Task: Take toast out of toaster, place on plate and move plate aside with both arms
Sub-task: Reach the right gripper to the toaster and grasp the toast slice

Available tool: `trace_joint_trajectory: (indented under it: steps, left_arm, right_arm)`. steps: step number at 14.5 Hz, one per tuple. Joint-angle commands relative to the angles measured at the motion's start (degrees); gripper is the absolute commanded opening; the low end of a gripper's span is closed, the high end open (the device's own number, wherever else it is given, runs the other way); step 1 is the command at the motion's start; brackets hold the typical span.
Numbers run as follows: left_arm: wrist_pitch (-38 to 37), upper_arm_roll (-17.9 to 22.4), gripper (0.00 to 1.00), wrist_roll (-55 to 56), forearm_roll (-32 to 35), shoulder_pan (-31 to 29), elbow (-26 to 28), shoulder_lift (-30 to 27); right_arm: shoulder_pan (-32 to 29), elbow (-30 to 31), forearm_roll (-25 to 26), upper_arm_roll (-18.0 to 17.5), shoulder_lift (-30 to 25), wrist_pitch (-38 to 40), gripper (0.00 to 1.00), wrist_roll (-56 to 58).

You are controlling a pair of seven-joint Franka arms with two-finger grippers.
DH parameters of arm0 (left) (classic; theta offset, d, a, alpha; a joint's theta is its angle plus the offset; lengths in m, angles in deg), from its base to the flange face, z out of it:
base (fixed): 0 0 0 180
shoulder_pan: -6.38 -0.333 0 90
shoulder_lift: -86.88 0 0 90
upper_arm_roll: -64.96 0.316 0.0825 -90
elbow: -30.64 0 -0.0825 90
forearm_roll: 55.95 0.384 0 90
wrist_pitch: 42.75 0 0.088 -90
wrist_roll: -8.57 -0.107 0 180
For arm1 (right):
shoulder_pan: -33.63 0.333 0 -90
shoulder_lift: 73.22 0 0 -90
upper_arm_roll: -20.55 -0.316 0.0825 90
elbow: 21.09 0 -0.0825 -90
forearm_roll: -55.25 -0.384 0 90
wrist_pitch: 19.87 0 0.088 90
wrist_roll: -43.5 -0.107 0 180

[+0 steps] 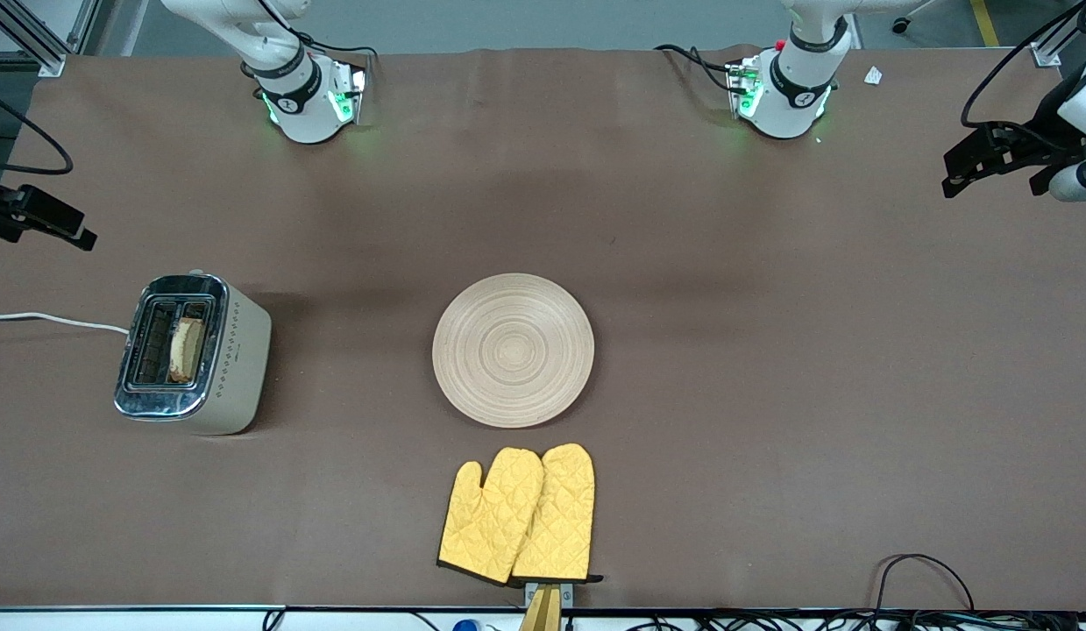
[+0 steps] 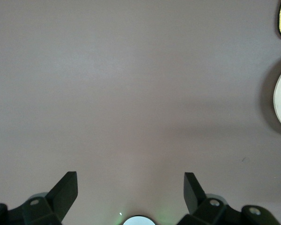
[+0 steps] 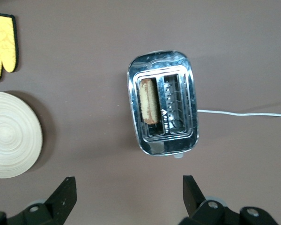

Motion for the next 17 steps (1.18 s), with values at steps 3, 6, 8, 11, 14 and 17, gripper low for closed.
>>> trace_joint_trajectory:
  steps: [3,6,8,11,14,17]
  left_arm:
    - [-1.0,-0.1,1.0,-0.5,-0.7,0.3,-1.1,0.5]
    - [-1.0,-0.2,1.0,-0.4,-0.5,0.6,-2.1,1.9]
    - [-1.0,-0.3,1.0,-0.3,-0.3,0.5,-2.7,2.6]
    - [-0.9,-0.3,1.0,-0.6,-0.2,0.4,-2.7,3.6]
    - [-0.6,-0.3,1.0,-0.6,-0.4,0.5,-2.7,5.5]
    - [-0.6,-0.4,1.0,-0.4,-0.3,0.7,-2.7,5.5]
  right_arm:
    - [-1.4,0.4,-1.3,-0.7,-0.1,0.1,1.0,-0.1]
    - [-1.3,0.7,-1.3,-0.6,2.4,0.1,1.0,-0.2]
    - [-1.2,0.7,-1.3,-0.6,5.2,-0.2,1.0,-0.2]
    - [-1.0,1.7,0.2,-0.7,10.2,-4.9,1.0,-0.1]
    - [-0.9,1.9,0.3,-0.7,15.2,-8.6,1.0,-0.1]
    - [-0.7,1.9,0.5,-0.7,19.7,-11.1,1.0,-0.1]
